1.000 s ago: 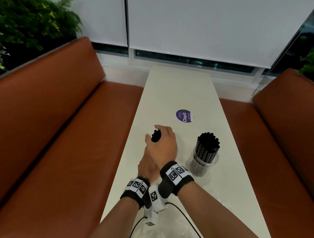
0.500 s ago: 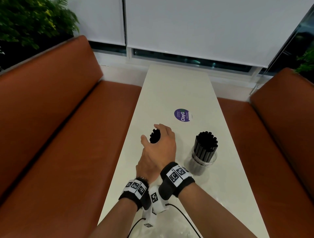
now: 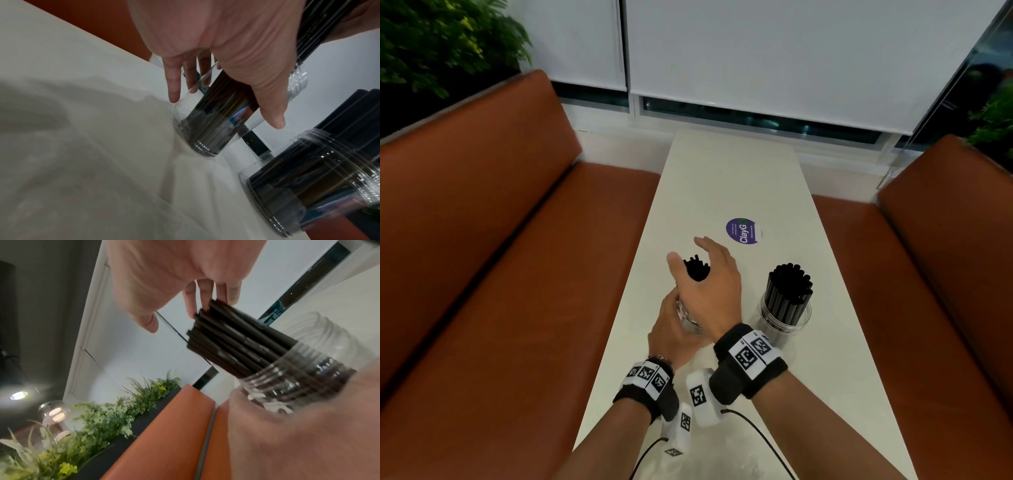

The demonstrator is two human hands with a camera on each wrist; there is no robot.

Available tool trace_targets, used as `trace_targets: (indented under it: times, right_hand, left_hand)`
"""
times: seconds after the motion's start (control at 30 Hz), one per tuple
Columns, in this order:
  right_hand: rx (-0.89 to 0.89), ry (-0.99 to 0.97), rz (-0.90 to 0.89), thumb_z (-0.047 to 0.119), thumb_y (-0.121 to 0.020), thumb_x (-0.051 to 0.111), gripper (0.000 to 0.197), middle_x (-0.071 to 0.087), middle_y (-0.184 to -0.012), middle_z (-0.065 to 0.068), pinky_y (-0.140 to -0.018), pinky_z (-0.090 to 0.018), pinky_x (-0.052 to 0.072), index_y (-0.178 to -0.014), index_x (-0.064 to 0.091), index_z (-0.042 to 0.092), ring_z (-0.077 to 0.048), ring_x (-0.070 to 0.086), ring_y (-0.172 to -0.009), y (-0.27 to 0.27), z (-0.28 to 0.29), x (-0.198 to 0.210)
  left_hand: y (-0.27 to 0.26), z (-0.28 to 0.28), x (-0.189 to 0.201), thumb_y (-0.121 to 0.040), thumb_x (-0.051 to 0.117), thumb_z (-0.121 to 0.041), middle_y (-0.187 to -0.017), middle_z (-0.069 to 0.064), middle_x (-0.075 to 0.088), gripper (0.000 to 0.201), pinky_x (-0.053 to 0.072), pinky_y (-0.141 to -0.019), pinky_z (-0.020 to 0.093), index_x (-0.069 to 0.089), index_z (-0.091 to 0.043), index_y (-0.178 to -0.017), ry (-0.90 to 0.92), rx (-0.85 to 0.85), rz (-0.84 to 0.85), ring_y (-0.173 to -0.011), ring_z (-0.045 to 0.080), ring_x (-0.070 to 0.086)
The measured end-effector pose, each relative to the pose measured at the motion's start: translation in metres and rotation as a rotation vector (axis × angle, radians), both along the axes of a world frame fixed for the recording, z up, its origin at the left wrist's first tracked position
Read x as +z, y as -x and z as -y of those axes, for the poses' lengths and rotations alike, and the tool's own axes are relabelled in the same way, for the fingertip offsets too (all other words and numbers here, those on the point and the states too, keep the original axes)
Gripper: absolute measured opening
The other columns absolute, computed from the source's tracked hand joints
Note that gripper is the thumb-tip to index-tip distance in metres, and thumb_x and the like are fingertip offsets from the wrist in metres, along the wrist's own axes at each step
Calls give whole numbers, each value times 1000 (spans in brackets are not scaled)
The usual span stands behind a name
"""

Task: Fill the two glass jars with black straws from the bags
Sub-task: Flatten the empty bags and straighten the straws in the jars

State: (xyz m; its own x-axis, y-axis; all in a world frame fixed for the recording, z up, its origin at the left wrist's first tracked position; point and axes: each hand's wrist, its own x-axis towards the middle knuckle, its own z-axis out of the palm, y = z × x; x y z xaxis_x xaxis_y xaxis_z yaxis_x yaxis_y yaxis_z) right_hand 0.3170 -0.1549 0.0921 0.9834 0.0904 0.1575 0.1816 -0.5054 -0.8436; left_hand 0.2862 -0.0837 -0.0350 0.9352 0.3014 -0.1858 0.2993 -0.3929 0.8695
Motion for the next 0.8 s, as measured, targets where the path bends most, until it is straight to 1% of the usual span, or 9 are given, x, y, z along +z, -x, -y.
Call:
trace_targets:
  times: [0.1,0.17,0.27,0.37,0.47,0.57,0.63,0.73,0.8]
  right_hand:
    - [-3,-116,45,57,-95,63,46,62,-142,15,-118,-36,42,-133,64,30,-2,52,-136,5,21,23]
    - [8,-197,66,55,-98,60,40,68,-134,17,-111,-34,49,-128,68,30,2,58,-129,13,42,37]
    - [52,-286,49,49,-102,58,32,76,-121,15,-97,-25,53,-119,74,28,-1,67,-117,32,77,57]
    - [131,-221,-19,39,-100,64,22,80,-105,11,-88,-17,54,-107,78,24,-4,73,-102,53,120,62]
    - [203,24,-146,34,-94,74,8,79,-97,18,-81,-18,56,-100,78,31,-3,74,-91,72,169,41]
    - [180,317,-307,41,-87,80,19,74,-106,27,-75,-13,53,-104,72,40,4,70,-93,90,213,-3]
    - [150,467,-404,44,-84,82,36,67,-122,24,-80,-13,50,-116,66,41,2,67,-98,104,237,-36]
    - [199,660,-430,48,-80,84,62,54,-141,17,-94,-14,41,-135,56,40,-4,55,-121,124,259,-80]
    - [259,742,-378,49,-79,82,68,43,-154,15,-102,-16,41,-140,53,42,-7,45,-136,134,262,-102]
  left_hand:
    - [4,-2,5,-41,93,-69,-137,-19,64,117,56,-102,47,40,-45,-142,26,35,34,-121,13,67]
    - [7,-4,4,-35,98,-69,-141,-23,61,126,53,-107,47,38,-49,-144,57,45,38,-127,11,64]
    - [15,-9,5,-36,100,-64,-152,-19,51,138,47,-115,45,30,-44,-153,72,63,43,-139,9,52]
    - [29,-17,2,-42,100,-61,-158,-10,45,144,44,-118,42,23,-36,-161,92,112,35,-144,11,46]
    - [57,-27,-2,-63,99,-47,-156,-3,48,119,48,-114,44,31,-30,-160,69,186,-2,-139,18,51]
    - [99,-31,0,-75,93,-43,-142,1,60,87,56,-97,38,49,-24,-148,18,250,-101,-118,20,64]
    - [132,-26,1,-79,87,-49,-125,0,67,69,55,-87,35,58,-24,-136,-12,247,-204,-102,17,67]
    - [175,-5,0,-79,83,-57,-109,-4,71,63,50,-82,32,58,-27,-129,12,175,-322,-92,10,68]
    - [193,12,-4,-79,85,-54,-106,-4,71,67,46,-82,29,53,-28,-132,17,134,-349,-90,9,68]
